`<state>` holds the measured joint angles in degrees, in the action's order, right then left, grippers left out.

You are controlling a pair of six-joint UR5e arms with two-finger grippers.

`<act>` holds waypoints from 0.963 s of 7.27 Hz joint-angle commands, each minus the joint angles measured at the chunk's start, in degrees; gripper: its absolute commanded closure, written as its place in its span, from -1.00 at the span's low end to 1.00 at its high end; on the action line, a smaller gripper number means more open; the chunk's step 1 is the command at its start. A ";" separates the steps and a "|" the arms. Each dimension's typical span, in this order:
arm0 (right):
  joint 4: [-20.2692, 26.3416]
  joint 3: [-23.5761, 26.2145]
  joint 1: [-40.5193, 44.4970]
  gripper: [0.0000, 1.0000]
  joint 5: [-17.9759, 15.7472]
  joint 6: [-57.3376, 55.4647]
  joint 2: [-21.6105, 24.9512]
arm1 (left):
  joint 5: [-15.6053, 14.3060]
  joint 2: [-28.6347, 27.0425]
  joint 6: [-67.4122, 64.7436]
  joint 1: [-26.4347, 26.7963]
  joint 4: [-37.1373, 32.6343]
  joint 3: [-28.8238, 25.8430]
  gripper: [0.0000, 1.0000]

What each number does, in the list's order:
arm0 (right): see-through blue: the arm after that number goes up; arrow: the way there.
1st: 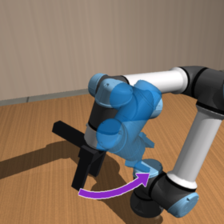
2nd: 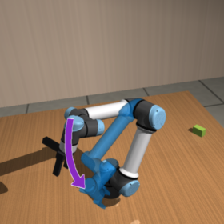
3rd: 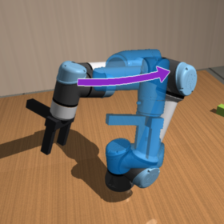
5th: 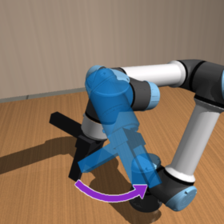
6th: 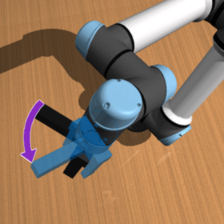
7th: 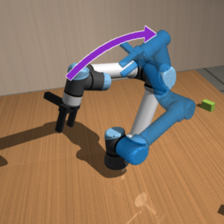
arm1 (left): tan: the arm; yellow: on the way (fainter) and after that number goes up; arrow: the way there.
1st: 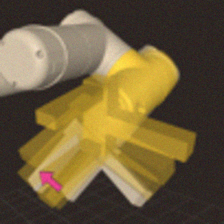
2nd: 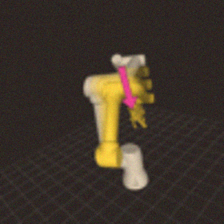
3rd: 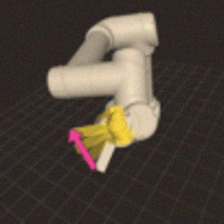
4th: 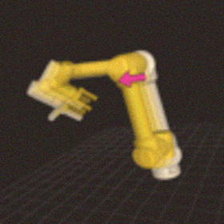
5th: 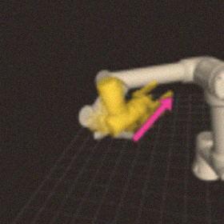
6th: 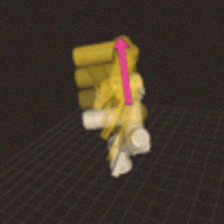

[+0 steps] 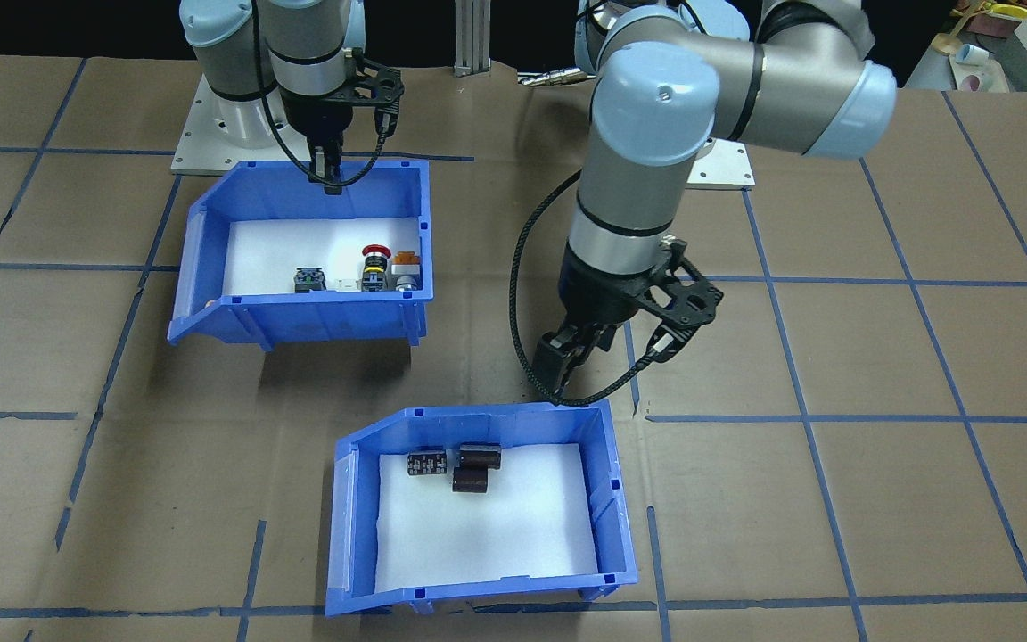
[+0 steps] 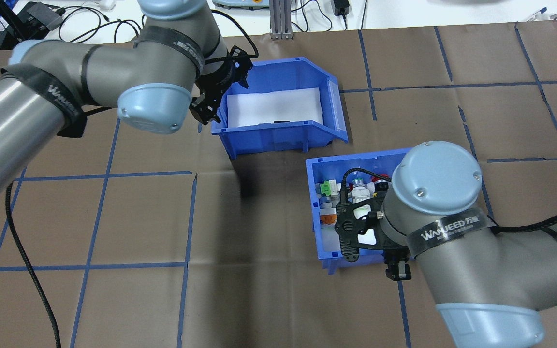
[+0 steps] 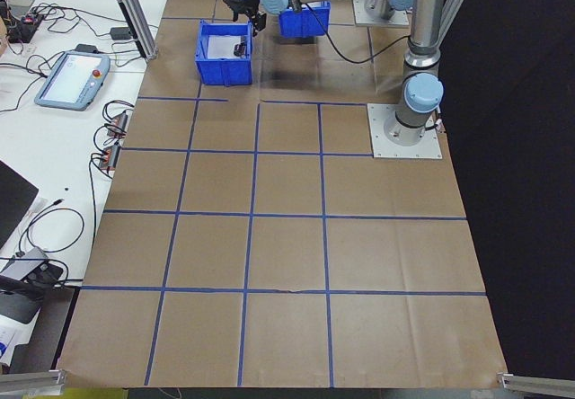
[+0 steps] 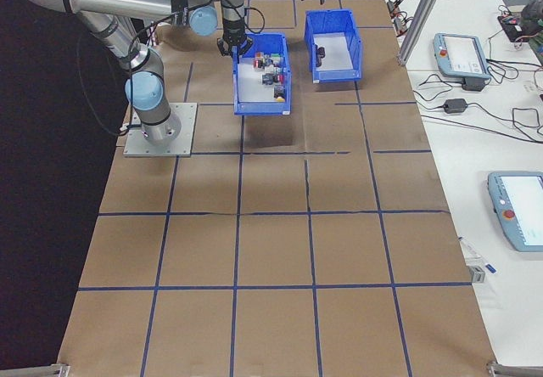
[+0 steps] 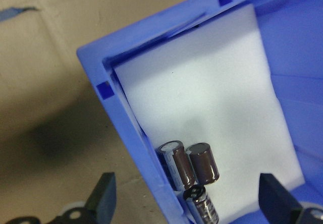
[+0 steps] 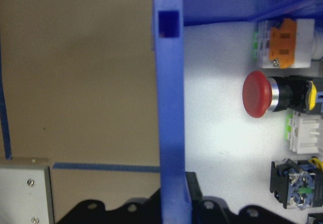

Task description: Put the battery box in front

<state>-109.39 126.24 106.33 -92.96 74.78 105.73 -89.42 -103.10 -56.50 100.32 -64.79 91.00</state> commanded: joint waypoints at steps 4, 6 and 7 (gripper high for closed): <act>-14.09 -2.66 16.28 0.88 -0.20 -17.65 -14.22 | -0.23 11.59 56.86 -9.80 -14.23 0.58 -0.99; -13.92 -2.67 16.37 0.74 -0.03 -17.66 -14.59 | -0.06 12.39 60.97 -9.71 -17.10 1.64 -0.99; -13.92 -2.58 16.37 -0.84 0.41 -17.57 -14.77 | 0.03 12.40 63.68 -9.62 -19.39 0.86 -0.99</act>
<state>-123.30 123.64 122.63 -92.94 57.21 91.24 -89.49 -90.91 4.03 90.65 -81.66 92.23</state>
